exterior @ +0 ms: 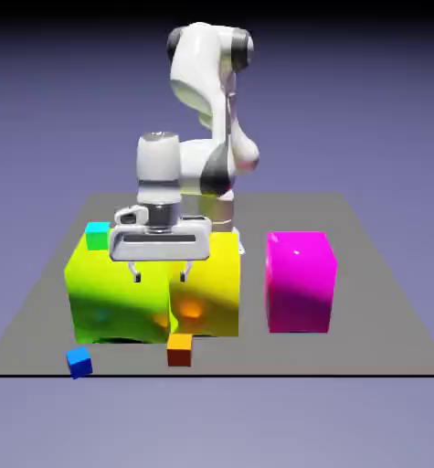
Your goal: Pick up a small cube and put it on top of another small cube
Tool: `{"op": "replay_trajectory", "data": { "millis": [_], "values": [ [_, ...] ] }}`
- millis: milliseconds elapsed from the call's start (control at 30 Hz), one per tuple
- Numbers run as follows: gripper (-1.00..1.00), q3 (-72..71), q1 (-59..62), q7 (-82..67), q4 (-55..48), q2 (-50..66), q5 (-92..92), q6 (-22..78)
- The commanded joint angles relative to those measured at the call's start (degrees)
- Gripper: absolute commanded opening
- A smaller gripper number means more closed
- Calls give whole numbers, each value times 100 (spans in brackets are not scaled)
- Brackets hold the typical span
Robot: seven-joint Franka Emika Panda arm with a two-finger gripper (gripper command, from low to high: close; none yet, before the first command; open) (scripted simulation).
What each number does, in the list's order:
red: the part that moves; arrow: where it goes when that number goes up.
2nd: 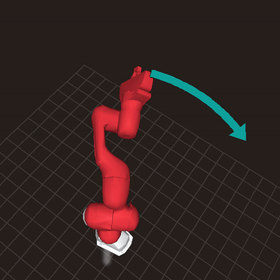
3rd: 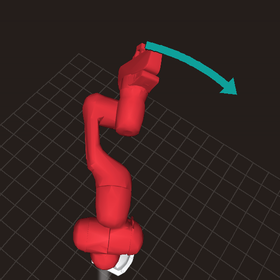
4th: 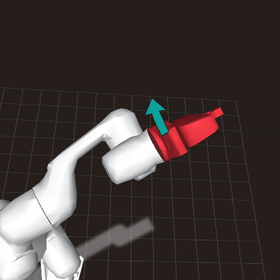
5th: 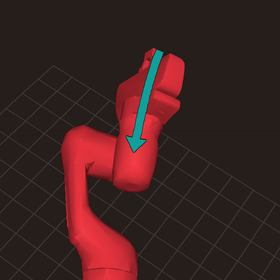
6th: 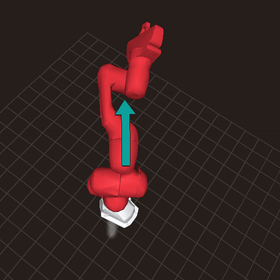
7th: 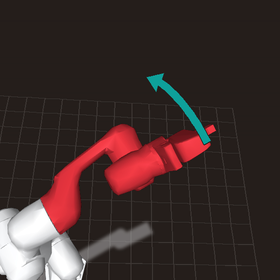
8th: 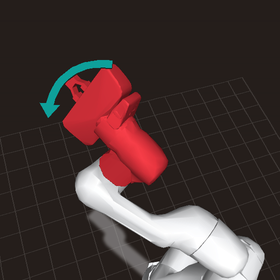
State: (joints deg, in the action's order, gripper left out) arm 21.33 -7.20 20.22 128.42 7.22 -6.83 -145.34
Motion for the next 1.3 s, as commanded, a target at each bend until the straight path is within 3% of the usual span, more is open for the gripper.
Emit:
{"op": "replay_trajectory", "data": {
  "millis": [0,1033,1233,1267],
  "values": [
    [0,111,-40,-116,-170,208,-36,149],
    [0,3554,-1102,-3705,-5428,6644,-1137,4775],
    [0,3373,-1083,-3738,-4877,6934,-1317,4017],
    [-100,3373,-1083,-3738,-4877,6934,-1317,4017]
  ]
}}
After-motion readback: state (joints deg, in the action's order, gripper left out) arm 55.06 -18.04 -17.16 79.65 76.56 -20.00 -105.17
